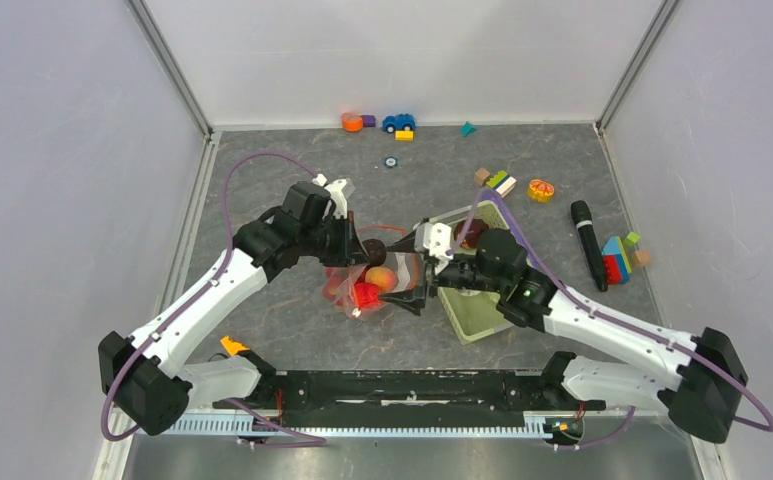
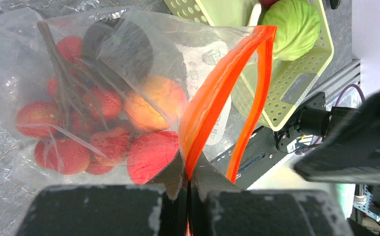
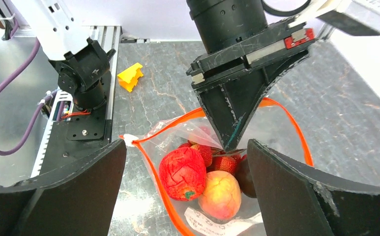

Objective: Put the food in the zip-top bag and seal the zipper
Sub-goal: Place the fake fruit in the zipper food storage bag, then pick up the fake fruit from the bin.

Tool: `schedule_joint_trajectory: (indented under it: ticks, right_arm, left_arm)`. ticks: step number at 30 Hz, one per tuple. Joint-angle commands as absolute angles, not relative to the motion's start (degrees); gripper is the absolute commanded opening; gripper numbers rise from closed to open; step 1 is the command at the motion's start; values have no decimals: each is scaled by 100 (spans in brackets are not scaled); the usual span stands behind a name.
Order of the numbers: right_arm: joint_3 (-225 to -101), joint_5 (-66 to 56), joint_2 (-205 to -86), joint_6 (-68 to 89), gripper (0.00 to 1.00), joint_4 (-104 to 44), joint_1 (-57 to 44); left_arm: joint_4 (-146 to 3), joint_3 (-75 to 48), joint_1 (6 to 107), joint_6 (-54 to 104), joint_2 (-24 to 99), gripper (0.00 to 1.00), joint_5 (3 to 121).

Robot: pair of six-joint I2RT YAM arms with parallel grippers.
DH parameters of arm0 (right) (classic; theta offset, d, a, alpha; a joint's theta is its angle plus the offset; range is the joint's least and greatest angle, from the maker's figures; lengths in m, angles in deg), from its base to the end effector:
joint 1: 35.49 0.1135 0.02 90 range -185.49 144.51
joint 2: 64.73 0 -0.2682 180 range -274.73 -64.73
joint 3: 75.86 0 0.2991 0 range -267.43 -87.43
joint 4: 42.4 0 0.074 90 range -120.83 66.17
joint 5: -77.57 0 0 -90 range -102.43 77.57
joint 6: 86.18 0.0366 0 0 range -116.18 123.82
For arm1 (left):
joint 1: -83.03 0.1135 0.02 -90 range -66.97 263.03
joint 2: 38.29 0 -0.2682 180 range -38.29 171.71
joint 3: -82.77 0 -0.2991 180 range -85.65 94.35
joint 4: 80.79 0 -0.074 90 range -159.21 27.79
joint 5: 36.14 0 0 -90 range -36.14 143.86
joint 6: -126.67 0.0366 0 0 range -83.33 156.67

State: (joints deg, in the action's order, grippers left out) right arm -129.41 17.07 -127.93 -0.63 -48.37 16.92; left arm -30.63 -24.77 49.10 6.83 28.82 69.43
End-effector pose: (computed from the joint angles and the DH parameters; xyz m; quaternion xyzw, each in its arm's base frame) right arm 0.1685 0.2484 0.2960 -0.4890 0.5374 0.4385 0.5289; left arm 0.2360 -0.1706 0.3115 0.0847 0.9123 -0.3073 0.2572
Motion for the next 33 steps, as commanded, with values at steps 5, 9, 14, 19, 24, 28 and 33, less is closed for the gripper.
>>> schedule_joint_trajectory:
  ticks: [5,9,14,19,24,28,33]
  right_arm:
    - [-12732,-195,-11814,-174,98,-4502,1681]
    - [-12743,-1284,-11626,-3,98,-4181,1564]
    - [-12664,-1468,-11703,513,98,-4028,1045]
    - [-12919,-1283,-12238,1126,98,-3489,260]
    - [-13304,-1824,-12876,1269,98,-2793,99]
    - [-13525,-2318,-13228,1316,98,-2452,64]
    - [-13610,-3009,-13576,1324,98,-2295,54]
  left_arm:
    - [-3300,-2448,4919,747,2877,2,7039]
    - [-3303,-2457,4919,736,2862,2,7030]
    - [-3298,-2473,4911,739,2857,2,7034]
    - [-3299,-2466,4919,731,2861,2,7013]
    - [-3295,-2466,4919,725,2872,2,6986]
    - [-3301,-2466,4919,716,2872,2,6985]
    - [-3303,-2477,4919,712,2875,2,6990]
